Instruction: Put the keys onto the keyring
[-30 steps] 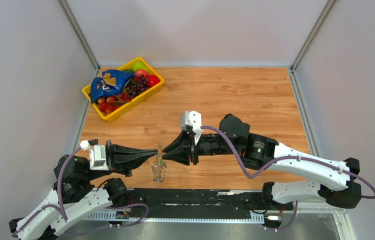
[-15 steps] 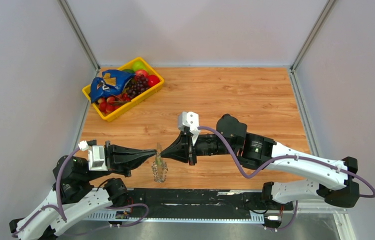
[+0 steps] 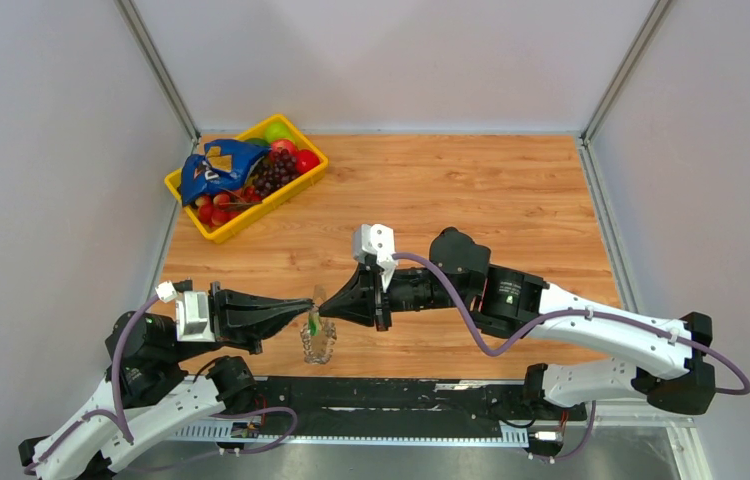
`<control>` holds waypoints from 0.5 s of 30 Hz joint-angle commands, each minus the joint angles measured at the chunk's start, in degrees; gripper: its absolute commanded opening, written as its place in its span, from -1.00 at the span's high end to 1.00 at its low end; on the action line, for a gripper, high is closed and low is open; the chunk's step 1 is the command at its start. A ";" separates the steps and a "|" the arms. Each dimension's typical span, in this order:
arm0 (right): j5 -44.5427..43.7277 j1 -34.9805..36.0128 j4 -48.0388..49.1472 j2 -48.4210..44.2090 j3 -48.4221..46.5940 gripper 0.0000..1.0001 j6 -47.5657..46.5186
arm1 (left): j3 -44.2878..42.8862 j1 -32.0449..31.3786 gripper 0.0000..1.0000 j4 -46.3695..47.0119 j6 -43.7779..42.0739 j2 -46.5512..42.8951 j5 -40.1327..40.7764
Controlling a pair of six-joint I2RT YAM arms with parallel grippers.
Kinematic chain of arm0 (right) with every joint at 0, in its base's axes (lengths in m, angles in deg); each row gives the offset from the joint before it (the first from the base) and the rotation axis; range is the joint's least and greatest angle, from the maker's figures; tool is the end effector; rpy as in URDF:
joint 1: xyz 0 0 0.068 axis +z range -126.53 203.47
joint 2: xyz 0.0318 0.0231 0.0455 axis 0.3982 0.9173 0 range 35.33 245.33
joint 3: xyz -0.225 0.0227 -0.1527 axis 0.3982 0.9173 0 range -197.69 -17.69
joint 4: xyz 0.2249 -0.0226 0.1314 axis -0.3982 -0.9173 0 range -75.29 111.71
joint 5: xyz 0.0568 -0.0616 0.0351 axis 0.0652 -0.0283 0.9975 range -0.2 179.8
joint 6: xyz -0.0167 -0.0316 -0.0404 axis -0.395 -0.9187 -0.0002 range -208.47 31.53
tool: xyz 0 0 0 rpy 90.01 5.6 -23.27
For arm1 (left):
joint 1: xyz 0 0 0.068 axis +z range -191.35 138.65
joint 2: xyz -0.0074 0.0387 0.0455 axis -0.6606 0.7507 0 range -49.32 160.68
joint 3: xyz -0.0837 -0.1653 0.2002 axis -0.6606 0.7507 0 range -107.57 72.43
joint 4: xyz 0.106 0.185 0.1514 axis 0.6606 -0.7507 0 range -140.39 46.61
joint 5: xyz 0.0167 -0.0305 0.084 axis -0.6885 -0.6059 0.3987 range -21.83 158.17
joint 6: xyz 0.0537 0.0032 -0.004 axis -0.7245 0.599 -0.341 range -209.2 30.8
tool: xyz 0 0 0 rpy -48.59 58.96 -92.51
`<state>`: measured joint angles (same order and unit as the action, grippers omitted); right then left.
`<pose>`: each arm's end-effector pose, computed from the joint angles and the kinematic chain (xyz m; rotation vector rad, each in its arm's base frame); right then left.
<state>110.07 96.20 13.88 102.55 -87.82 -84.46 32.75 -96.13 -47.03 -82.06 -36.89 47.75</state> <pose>0.0672 0.2580 0.4200 -1.2599 1.3196 1.2780 0.0193 -0.0488 0.3789 0.8007 0.9810 -1.1488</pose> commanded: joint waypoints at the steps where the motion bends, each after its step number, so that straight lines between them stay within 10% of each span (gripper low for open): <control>1: 1.82 0.40 2.55 0.69 0.73 1.00 0.73 | -0.22 -0.11 0.99 4.95 -0.45 -0.53 0.29; 15: 3.28 0.78 2.76 0.74 2.57 1.00 0.47 | -0.16 -0.08 0.99 4.61 -0.72 -0.83 0.82</control>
<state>111.41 96.24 15.52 102.79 -85.92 -84.44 33.07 -96.13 -47.01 -82.10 -36.96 47.75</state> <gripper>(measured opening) 0.004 0.008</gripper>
